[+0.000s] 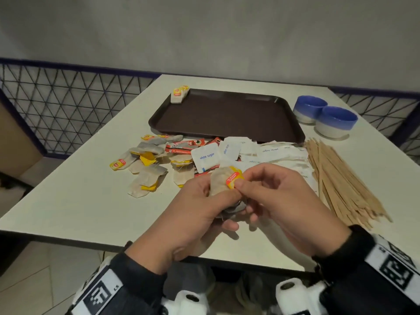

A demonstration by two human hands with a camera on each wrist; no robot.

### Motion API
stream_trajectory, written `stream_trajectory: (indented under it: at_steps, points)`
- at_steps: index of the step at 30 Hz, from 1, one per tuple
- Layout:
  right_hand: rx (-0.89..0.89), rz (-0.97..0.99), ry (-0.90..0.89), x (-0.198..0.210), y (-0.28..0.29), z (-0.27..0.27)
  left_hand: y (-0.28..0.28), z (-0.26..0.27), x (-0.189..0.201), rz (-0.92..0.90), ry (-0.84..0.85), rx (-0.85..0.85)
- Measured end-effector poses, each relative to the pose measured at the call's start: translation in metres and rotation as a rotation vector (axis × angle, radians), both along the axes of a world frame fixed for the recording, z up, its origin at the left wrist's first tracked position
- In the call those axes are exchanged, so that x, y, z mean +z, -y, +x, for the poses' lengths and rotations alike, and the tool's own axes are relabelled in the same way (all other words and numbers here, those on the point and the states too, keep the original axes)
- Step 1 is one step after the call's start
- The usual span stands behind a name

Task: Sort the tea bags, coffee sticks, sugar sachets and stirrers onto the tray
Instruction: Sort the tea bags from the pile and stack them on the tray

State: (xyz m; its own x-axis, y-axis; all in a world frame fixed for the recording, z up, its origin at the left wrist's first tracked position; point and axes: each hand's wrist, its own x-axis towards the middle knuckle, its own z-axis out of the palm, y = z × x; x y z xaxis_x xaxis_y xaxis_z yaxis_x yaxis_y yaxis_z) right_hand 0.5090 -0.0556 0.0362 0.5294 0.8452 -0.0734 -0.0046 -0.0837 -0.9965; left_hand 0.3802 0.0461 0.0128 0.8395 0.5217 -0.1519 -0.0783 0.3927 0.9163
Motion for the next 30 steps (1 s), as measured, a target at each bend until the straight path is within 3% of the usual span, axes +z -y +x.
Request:
stream_trajectory:
  at_steps: [4,8,13,17,23,30]
  points:
    - [-0.041,0.074,-0.142,-0.013,0.002,0.001,0.003,-0.001,-0.002,0.044,-0.010,-0.012]
    - [-0.036,0.114,-0.170,-0.017,0.007,0.003,0.004,-0.001,0.000,0.056,-0.012,-0.024]
    - [-0.055,0.129,-0.215,-0.021,0.008,0.004,0.000,-0.004,0.004,-0.102,0.025,-0.016]
    - [-0.036,0.124,-0.227,-0.019,0.011,0.006,0.000,-0.004,0.000,-0.038,0.017,0.026]
    - [-0.054,0.146,-0.049,-0.005,0.015,0.011,0.004,-0.007,-0.001,0.017,0.012,0.074]
    - [0.070,0.153,0.146,0.016,0.013,0.020,0.006,-0.008,0.001,0.061,0.023,0.085]
